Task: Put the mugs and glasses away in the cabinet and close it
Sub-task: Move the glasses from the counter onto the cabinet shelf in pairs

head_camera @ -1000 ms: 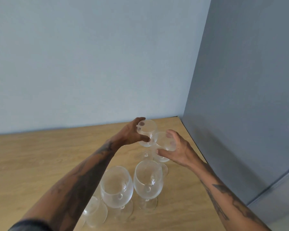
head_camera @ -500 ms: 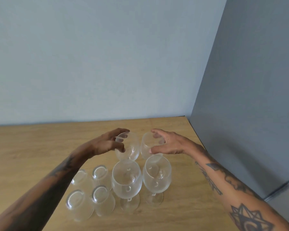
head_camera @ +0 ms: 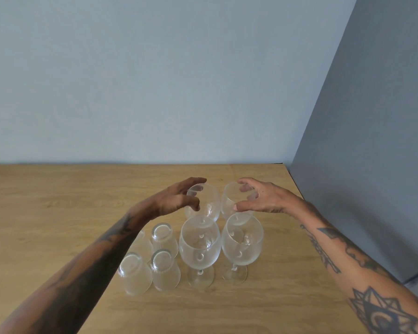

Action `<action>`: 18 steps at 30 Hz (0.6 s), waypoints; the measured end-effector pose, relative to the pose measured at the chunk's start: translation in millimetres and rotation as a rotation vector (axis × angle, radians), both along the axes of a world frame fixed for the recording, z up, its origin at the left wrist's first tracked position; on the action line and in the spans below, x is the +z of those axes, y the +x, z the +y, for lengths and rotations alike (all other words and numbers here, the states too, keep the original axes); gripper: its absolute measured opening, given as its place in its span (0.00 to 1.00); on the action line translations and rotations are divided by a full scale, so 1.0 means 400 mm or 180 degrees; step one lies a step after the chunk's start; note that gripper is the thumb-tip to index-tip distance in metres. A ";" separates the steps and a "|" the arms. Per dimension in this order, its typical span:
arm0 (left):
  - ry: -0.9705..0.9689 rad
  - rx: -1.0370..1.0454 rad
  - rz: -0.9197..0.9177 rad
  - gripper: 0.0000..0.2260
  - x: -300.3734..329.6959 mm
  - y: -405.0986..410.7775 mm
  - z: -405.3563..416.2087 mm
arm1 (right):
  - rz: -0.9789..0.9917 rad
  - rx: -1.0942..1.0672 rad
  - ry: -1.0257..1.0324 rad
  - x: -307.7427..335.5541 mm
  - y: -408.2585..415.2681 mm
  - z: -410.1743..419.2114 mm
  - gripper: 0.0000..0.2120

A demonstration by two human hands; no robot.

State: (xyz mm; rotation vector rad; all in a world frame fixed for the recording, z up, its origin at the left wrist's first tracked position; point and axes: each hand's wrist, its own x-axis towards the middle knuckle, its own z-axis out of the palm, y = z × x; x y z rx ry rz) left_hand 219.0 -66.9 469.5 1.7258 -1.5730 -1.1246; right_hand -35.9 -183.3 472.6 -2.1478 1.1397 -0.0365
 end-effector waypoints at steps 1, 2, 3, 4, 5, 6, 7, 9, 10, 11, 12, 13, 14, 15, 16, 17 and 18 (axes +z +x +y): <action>-0.0060 0.0075 0.0036 0.38 0.001 0.006 0.008 | -0.0010 0.0005 0.0018 0.003 0.000 0.002 0.51; -0.0144 0.0174 0.0053 0.37 0.005 0.017 0.018 | -0.0056 0.0005 0.0026 0.009 0.002 0.005 0.53; -0.0246 0.0271 0.0031 0.35 0.011 0.033 0.028 | -0.0143 -0.0004 0.0007 0.021 0.005 0.010 0.55; -0.0351 0.0348 -0.0037 0.33 0.020 0.055 0.040 | -0.0258 -0.0022 -0.0051 0.039 0.013 0.017 0.56; -0.0445 0.0401 -0.0139 0.30 0.029 0.081 0.054 | -0.0382 -0.0036 -0.0155 0.060 0.027 0.027 0.56; -0.0521 0.0443 -0.0259 0.26 0.038 0.111 0.070 | -0.0504 -0.0038 -0.0301 0.085 0.045 0.038 0.54; -0.0579 0.0502 -0.0373 0.22 0.046 0.145 0.087 | -0.0634 -0.0031 -0.0475 0.110 0.070 0.051 0.50; -0.0676 0.0699 -0.0544 0.16 0.055 0.211 0.129 | -0.0911 -0.0044 -0.0862 0.153 0.130 0.081 0.38; -0.0718 0.0816 -0.0636 0.15 0.055 0.239 0.152 | -0.1002 -0.0037 -0.1113 0.172 0.166 0.099 0.32; -0.0738 0.0916 -0.0743 0.14 0.053 0.262 0.174 | -0.1041 0.0005 -0.1372 0.189 0.201 0.120 0.28; -0.0722 0.0983 -0.0850 0.13 0.048 0.279 0.196 | -0.1060 0.0085 -0.1562 0.203 0.237 0.145 0.25; -0.0662 0.1013 -0.0938 0.13 0.041 0.291 0.217 | -0.1079 0.0190 -0.1643 0.214 0.273 0.175 0.23; -0.0558 0.1012 -0.0998 0.12 0.030 0.299 0.239 | -0.1089 0.0305 -0.1627 0.219 0.309 0.208 0.21; -0.0433 0.1005 -0.1047 0.11 0.014 0.302 0.262 | -0.1070 0.0431 -0.1571 0.217 0.343 0.244 0.19; -0.0332 0.1013 -0.1096 0.12 -0.006 0.301 0.287 | -0.1012 0.0562 -0.1519 0.205 0.376 0.284 0.18; -0.0283 0.1042 -0.1135 0.13 -0.032 0.295 0.313 | -0.0919 0.0687 -0.1482 0.183 0.406 0.323 0.18; -0.0305 0.1084 -0.1155 0.15 -0.064 0.283 0.341 | -0.0804 0.0782 -0.1457 0.149 0.430 0.363 0.18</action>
